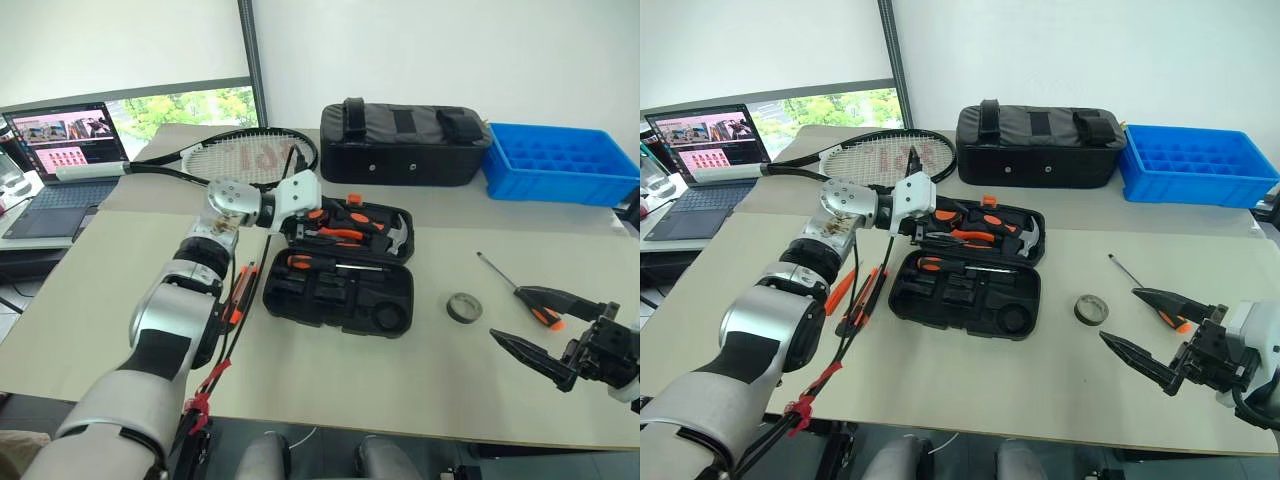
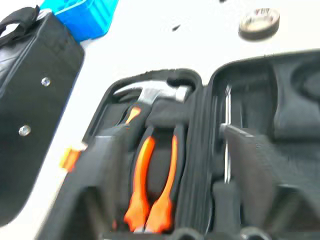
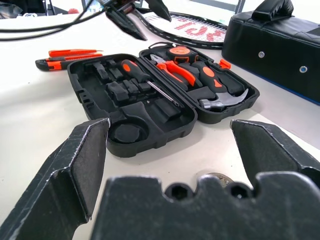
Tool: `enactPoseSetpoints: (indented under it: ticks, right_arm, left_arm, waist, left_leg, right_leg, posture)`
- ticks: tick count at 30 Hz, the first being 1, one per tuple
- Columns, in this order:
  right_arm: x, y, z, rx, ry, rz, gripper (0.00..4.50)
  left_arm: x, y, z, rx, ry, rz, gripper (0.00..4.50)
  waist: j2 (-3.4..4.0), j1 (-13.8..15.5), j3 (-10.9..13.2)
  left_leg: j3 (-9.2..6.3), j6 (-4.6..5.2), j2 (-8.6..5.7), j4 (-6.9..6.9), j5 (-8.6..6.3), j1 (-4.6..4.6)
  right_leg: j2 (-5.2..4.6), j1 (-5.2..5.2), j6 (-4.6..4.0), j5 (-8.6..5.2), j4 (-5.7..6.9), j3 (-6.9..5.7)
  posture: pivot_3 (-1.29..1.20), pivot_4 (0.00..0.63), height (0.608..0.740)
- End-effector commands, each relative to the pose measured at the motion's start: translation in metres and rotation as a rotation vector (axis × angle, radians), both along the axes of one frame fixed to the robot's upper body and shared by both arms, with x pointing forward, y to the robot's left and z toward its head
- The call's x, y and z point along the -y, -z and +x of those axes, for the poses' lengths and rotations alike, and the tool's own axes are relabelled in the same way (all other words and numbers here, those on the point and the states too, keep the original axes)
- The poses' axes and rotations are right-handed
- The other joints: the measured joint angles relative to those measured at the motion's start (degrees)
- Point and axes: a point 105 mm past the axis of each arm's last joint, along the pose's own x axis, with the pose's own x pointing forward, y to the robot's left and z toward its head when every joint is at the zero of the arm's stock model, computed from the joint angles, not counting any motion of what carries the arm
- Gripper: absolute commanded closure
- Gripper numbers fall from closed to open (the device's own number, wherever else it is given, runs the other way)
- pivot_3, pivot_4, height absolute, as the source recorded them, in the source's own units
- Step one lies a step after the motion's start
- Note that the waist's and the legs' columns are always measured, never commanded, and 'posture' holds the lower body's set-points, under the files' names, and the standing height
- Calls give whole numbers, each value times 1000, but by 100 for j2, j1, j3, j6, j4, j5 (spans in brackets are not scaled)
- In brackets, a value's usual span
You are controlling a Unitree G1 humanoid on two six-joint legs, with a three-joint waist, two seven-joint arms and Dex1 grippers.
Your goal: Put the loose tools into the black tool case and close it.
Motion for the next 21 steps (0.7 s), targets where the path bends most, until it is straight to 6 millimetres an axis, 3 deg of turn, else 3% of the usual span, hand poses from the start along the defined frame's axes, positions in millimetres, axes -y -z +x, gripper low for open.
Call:
enactPoseSetpoints:
  ticks: [1, 5, 13, 21]
  right_arm:
    - [-7, -7, -2, 33, -15, 14, 0]
    - [-7, -7, -4, 30, -11, 16, 0]
    - [-8, -6, -4, 25, -12, 17, 0]
    - [-5, -2, -5, 13, 7, 9, 0]
  left_arm:
    - [6, 8, 2, -36, -61, -97, 3066]
    - [11, 33, -3, -97, -85, -104, 4448]
    - [9, 83, -7, -113, -138, 104, 4481]
    - [6, 109, -8, -111, -173, 260, 4481]
  waist:
    - [1, -13, 0]
    - [2, -8, 0]
    - [4, 12, -2]
    - [18, 11, -24]
  left_leg:
    - [-1, 0, 0, 3, 0, 0]
    - [-5, 0, 0, 11, 0, -2]
    - [-19, 0, -14, 13, 0, -2]
    - [-59, 0, -45, 20, 0, 10]
  right_leg:
    - [1, 0, 0, 0, 2, 0]
    - [0, 0, 0, 0, 7, 0]
    - [-3, 7, 0, 0, 6, 1]
    - [-7, 32, 26, -13, 8, 5]
  posture:
    - [0, 150, 708]
    - [0, 150, 708]
    - [0, 150, 708]
    - [0, 150, 708]
